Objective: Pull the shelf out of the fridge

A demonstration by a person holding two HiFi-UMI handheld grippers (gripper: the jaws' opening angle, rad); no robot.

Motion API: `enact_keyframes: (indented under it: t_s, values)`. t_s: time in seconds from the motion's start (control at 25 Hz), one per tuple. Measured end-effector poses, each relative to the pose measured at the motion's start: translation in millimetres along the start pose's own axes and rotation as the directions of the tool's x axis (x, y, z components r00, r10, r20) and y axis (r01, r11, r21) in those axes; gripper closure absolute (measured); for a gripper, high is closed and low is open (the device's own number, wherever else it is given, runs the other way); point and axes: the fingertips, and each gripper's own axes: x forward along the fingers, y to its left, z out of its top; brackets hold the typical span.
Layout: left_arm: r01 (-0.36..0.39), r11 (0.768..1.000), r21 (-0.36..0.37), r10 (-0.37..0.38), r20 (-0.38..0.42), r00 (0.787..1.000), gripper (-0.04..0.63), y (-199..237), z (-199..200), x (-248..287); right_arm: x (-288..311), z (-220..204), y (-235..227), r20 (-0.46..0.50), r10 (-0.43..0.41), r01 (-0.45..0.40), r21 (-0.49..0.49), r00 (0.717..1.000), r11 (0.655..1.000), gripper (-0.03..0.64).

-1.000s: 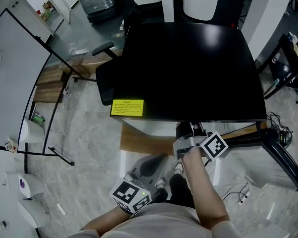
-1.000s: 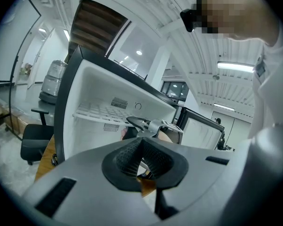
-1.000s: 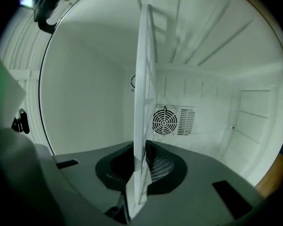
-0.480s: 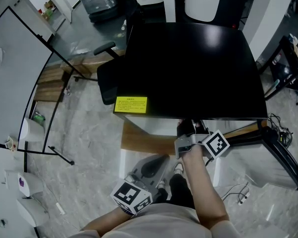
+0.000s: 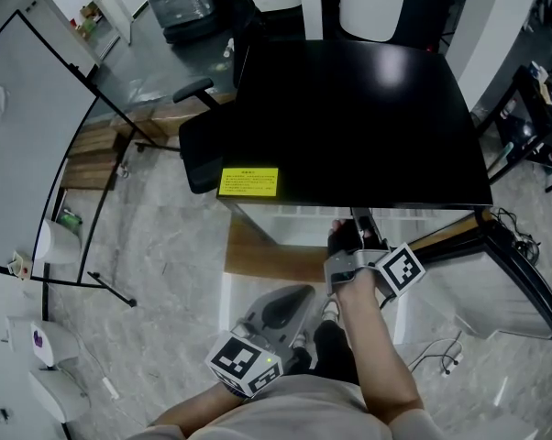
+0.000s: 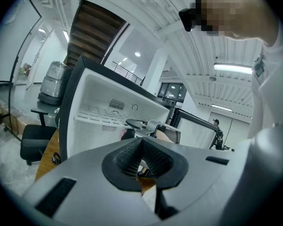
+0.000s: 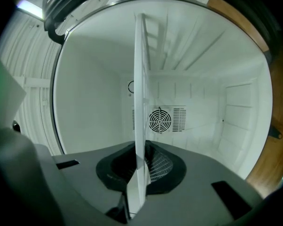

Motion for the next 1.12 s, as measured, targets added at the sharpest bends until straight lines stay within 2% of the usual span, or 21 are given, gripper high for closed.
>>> enact_keyframes:
  t_s: [1.12]
  values:
    - [0.075,0.996,0.040,-0.076,0.008,0.997,0.590,-37.9,-11.6,-51.7,-76.0,-23.9,7.0,0.043,-0.016,0.016,0.013,0.999,1.000,0.575]
